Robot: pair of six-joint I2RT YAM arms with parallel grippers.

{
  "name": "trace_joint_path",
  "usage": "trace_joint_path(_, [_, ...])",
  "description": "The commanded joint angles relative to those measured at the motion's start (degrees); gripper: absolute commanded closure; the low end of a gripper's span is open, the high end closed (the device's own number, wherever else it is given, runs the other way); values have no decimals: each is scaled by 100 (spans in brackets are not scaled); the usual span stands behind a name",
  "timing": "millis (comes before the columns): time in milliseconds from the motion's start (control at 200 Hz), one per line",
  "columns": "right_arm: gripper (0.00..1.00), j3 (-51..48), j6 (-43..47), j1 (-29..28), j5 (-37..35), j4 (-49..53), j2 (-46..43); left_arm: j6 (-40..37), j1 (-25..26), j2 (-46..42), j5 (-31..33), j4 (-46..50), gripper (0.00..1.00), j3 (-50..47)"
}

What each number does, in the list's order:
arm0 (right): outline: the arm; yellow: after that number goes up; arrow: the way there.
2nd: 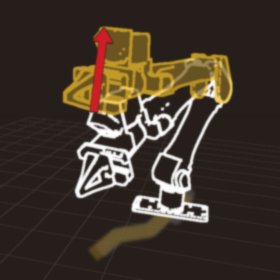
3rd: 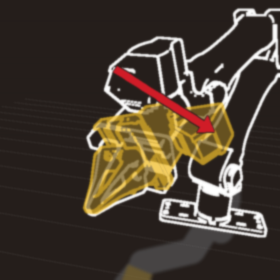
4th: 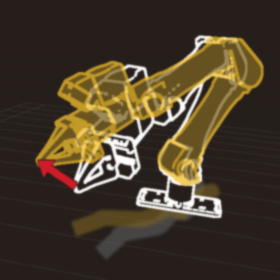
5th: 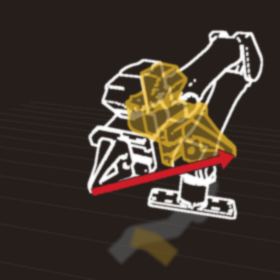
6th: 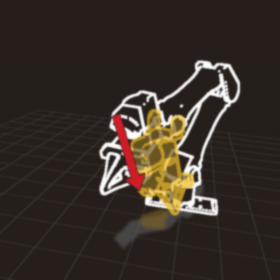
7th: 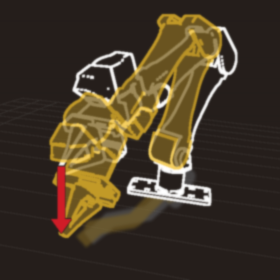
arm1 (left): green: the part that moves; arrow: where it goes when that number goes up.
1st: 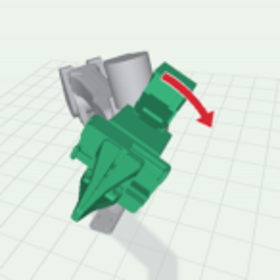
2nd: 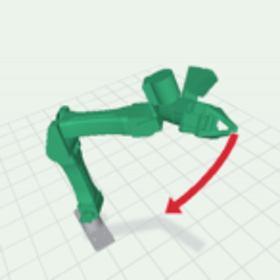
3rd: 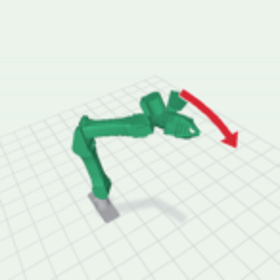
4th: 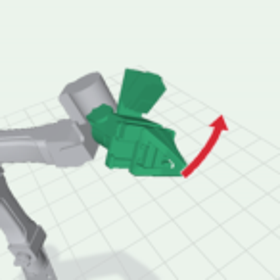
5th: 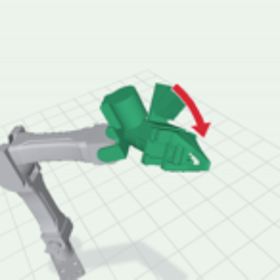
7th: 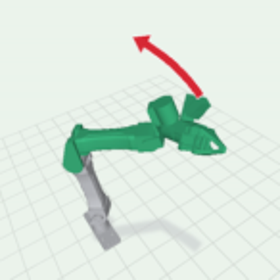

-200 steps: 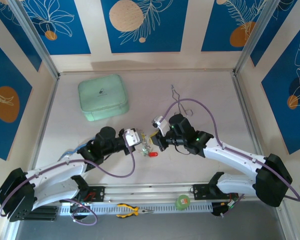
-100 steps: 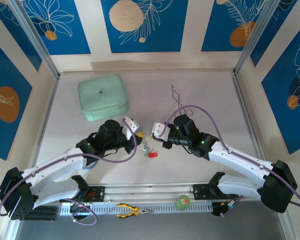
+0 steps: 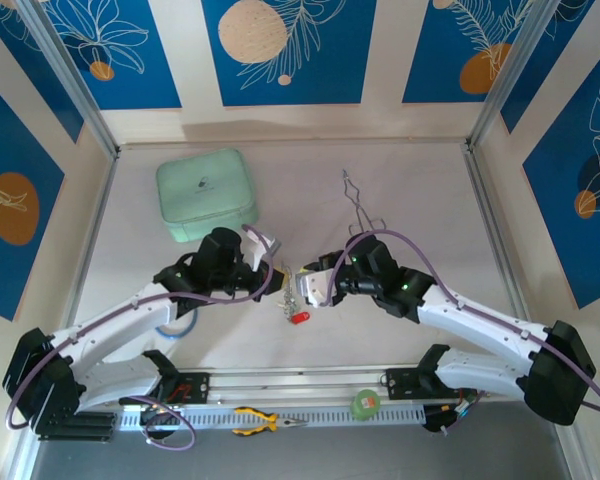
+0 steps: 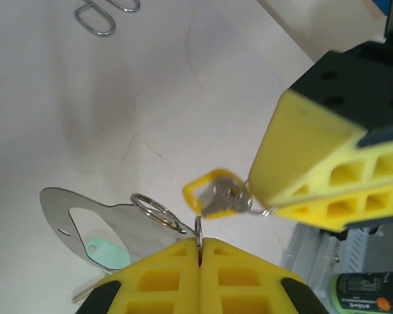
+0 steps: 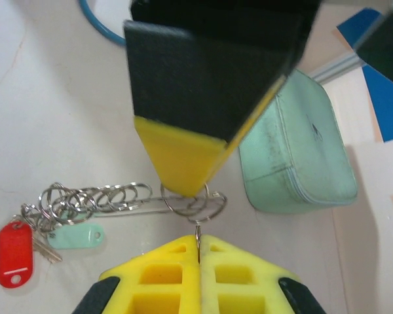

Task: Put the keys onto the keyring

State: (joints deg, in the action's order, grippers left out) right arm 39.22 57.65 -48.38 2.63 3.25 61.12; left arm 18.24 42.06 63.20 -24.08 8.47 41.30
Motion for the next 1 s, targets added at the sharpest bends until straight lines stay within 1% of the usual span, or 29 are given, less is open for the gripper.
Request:
trace_joint_path(0, [100,178,204,-58,229,-223,157,234,-67,30,-405,20,100,267])
trace_joint_path(135, [100,209,193,-75,88,-294,290,261,-88,76,-453,52,100,293])
trace_joint_path(295, [100,163,262,-77,-112,-386,227,241,-88,95,-445,126,100,291])
trace_joint_path(480, [100,90,247,-45,5,-344,108,267,-93,122,-447,65,100,290])
trace_joint_path(675, [100,73,312,-91,-192,-422,215,299,-89,140,-500,14,100,258])
trace_joint_path(995, [100,99,414,-109,-196,-126,277,295,-88,111,-469,-51,100,247])
